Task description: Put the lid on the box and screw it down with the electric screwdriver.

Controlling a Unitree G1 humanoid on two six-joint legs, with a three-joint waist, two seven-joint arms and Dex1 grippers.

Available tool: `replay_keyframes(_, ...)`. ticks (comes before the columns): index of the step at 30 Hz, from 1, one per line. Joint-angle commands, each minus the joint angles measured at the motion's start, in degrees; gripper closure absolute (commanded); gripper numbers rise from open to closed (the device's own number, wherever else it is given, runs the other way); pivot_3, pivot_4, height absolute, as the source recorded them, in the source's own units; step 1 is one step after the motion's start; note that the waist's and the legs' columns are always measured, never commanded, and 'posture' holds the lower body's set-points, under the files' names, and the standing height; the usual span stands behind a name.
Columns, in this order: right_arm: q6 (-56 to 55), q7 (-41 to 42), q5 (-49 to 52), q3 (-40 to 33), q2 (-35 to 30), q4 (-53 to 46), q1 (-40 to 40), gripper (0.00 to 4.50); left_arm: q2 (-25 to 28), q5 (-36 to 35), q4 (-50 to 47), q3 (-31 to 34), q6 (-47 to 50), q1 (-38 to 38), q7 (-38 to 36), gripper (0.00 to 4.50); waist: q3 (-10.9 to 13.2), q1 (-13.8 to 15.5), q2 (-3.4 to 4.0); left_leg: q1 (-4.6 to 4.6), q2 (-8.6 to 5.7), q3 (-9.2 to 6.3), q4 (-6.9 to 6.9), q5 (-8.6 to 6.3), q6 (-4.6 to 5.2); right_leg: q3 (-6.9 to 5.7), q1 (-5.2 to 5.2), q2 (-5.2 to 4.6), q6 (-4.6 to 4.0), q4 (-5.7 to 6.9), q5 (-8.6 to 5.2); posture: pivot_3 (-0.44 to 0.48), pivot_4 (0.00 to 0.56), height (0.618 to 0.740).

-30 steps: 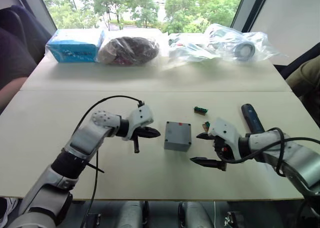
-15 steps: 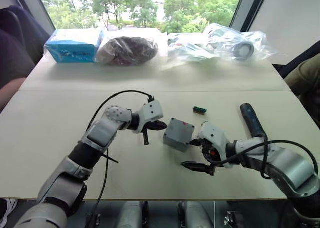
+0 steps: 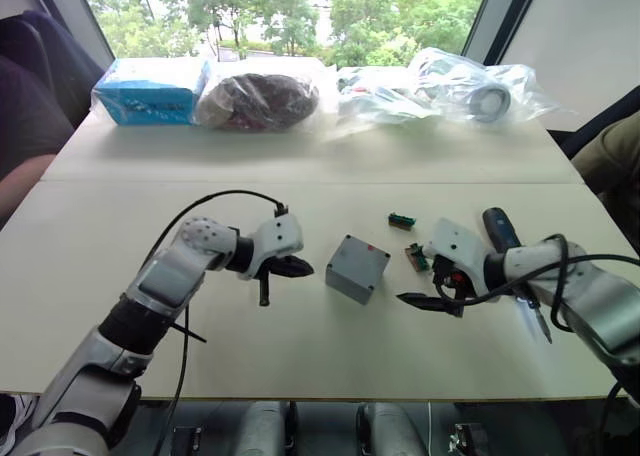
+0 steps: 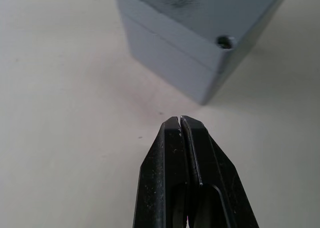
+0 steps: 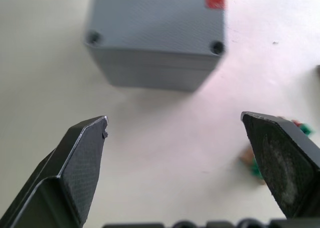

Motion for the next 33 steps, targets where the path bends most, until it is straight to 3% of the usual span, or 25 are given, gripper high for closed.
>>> replay_keyframes(1,-8.9,3.8,-5.5,2.8,1.2,4.4,-3.1,0.04,-0.1,-0.4,-4.0,-0.7,1.7,0.4,-0.1,4.5,0.0,-0.1,0.0,0.0,0.0,0.0,0.0,0.02,-0.03,0.0,-0.01,0.0,0.0,0.0,0.0,0.0,0.15,0.74)
replay_keyframes(6,-13.2,7.7,-8.4,4.8,3.7,8.6,-5.4,0.04,-1.4,-0.7,-7.3,-1.6,3.4,2.1,1.2,4.5,0.0,0.0,0.0,0.0,0.01,0.01,0.0,0.12,-0.21,0.02,-0.01,0.02,0.01,0.01,0.0,0.0,0.15,0.74)
replay_keyframes(13,-9.4,9.9,-6.8,4.2,6.9,4.4,-4.3,0.04,-3.5,0.3,-5.3,-1.1,3.1,1.3,4.3,4.5,0.0,0.0,0.0,0.0,0.02,0.0,0.02,0.12,-0.21,0.0,0.0,0.01,0.0,0.03,0.0,0.0,0.15,0.74)
replay_keyframes(33,6.7,3.2,0.1,-1.9,11.0,-10.3,3.4,0.04,-5.4,1.7,1.6,-0.8,-1.1,-3.1,5.9,4.5,0.0,0.1,0.0,0.02,0.01,-0.01,0.02,0.12,-0.2,-0.01,0.02,0.01,0.0,0.05,0.0,0.0,0.15,0.74)
